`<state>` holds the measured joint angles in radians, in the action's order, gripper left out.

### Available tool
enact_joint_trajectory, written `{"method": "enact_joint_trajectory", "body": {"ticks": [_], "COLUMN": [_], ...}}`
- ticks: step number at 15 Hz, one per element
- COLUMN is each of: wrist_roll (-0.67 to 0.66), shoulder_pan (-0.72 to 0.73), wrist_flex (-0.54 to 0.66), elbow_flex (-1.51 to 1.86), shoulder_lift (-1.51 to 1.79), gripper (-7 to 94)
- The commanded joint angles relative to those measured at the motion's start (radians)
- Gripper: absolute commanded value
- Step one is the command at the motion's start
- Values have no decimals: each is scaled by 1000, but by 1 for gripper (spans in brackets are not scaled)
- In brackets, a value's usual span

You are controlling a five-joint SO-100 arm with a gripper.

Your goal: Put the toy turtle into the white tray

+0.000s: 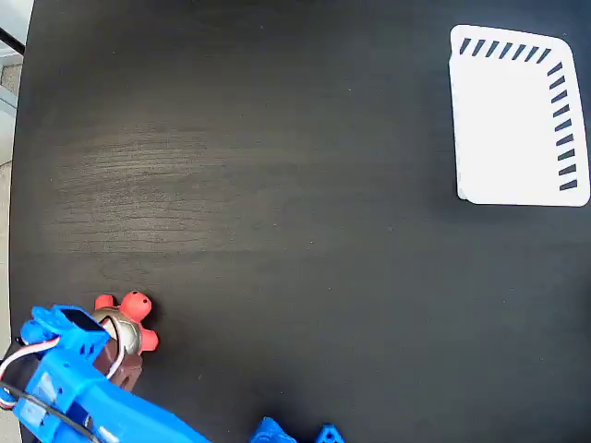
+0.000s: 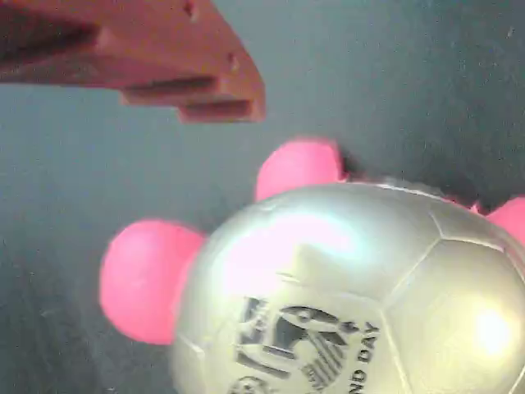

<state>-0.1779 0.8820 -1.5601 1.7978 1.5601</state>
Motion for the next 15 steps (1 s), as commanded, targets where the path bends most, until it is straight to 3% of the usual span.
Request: {"method": "enact_joint_trajectory", "body": {"ticks": [1,15], "wrist_roll": [-15,75], "shoulder_pan": [8,97], "wrist_flex": [8,170], "elbow_flex": [-58,94], "shoulder_lift": [8,14], "gripper": [62,62]}}
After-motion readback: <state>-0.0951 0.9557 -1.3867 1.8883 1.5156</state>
